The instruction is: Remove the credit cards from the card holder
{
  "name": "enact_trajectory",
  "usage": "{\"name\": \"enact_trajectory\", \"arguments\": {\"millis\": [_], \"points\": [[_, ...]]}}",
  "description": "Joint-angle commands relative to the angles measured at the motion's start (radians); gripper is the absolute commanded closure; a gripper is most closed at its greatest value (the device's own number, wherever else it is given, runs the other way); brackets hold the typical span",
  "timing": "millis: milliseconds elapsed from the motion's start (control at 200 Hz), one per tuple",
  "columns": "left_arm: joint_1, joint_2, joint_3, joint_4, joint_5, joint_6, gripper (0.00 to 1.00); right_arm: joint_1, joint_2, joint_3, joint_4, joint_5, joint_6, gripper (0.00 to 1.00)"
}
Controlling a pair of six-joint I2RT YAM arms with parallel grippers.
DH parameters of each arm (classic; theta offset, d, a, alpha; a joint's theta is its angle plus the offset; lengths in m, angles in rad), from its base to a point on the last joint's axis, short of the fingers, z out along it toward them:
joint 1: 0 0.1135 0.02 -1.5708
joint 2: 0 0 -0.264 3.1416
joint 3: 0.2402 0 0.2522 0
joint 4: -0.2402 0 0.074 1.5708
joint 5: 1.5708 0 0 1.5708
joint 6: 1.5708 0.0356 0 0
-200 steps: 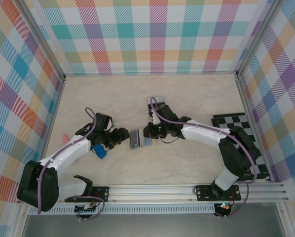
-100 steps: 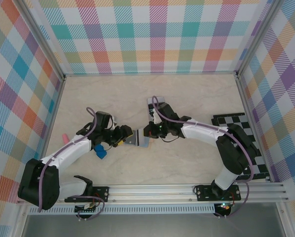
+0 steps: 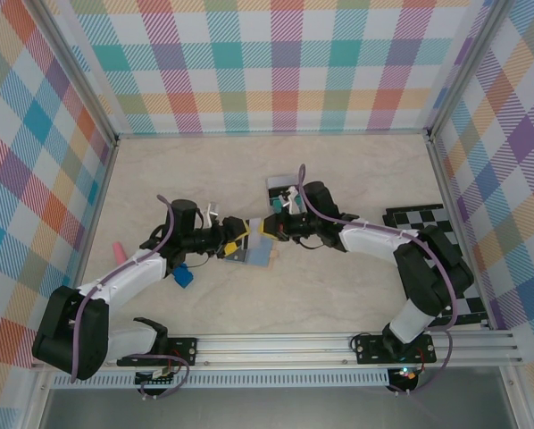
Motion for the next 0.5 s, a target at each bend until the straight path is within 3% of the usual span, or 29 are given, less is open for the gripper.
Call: {"name": "enact_trajectory", "arguments": {"millis": [0, 95, 280, 495], "points": [[-0.007, -0.004, -0.007, 0.088, 0.049, -0.038, 0.39, -0.013, -0.045, -0.015, 0.135, -0.074, 0.071, 1.00], [-0.007, 0.003, 0.001, 0.096, 0.050, -0.042, 0.42, -0.018, -0.054, -0.011, 0.147, -0.088, 0.082, 1.00], [-0.007, 0.008, 0.026, 0.118, 0.056, -0.047, 0.65, -0.025, -0.057, -0.008, 0.144, -0.097, 0.083, 1.00], [-0.007, 0.000, 0.046, 0.107, 0.040, -0.004, 0.83, -0.048, -0.058, -0.015, 0.115, -0.090, 0.074, 1.00]]}}
